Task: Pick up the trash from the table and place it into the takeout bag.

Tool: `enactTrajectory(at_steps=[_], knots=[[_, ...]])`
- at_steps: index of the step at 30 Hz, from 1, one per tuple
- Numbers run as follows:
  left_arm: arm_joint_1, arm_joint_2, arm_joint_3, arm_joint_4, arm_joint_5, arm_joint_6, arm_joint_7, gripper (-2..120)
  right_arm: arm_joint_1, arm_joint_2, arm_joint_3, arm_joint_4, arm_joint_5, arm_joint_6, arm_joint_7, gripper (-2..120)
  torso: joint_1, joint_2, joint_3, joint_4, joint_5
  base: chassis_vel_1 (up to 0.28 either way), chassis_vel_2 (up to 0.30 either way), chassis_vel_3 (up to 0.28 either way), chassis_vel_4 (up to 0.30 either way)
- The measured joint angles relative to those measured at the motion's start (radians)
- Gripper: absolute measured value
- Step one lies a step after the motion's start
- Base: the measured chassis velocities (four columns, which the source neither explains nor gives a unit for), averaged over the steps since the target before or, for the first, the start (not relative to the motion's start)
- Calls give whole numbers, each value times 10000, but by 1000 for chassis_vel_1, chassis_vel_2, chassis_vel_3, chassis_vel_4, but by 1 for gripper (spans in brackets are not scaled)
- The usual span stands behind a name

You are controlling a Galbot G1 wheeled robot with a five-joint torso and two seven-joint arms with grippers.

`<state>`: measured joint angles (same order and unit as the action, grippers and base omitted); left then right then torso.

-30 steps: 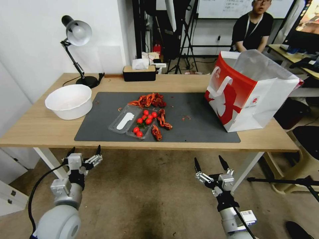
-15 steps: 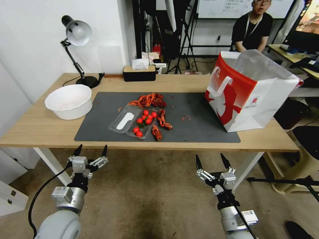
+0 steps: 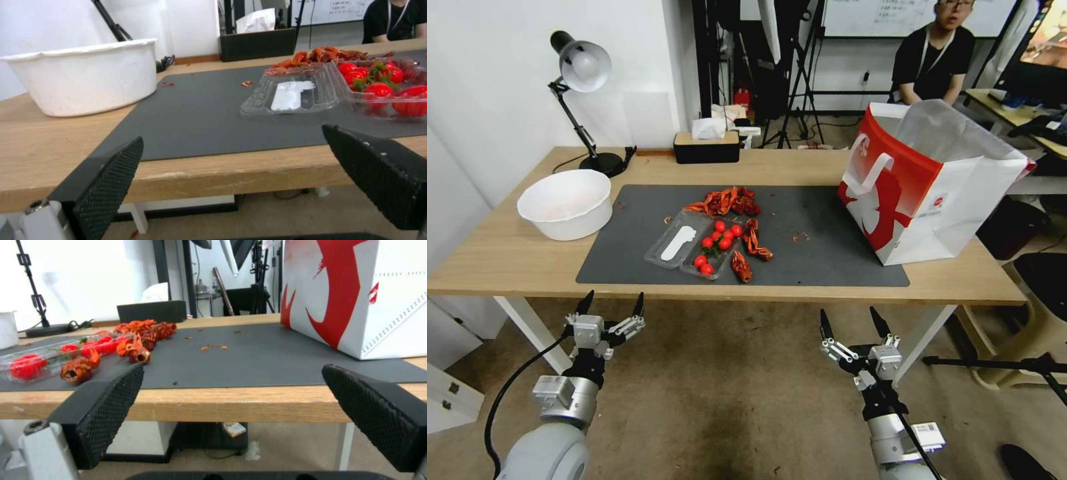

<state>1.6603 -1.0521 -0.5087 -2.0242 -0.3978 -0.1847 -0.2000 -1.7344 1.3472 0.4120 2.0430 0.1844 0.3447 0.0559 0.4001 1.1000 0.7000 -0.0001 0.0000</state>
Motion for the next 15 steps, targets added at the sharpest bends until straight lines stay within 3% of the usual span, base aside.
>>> enactTrajectory(at_steps=[15], knots=[[-4, 2, 6, 3, -4, 24, -21, 100, 0, -3, -1, 0, -8, 0, 4, 100, -1, 0, 0, 0, 1, 0, 0, 0, 0]])
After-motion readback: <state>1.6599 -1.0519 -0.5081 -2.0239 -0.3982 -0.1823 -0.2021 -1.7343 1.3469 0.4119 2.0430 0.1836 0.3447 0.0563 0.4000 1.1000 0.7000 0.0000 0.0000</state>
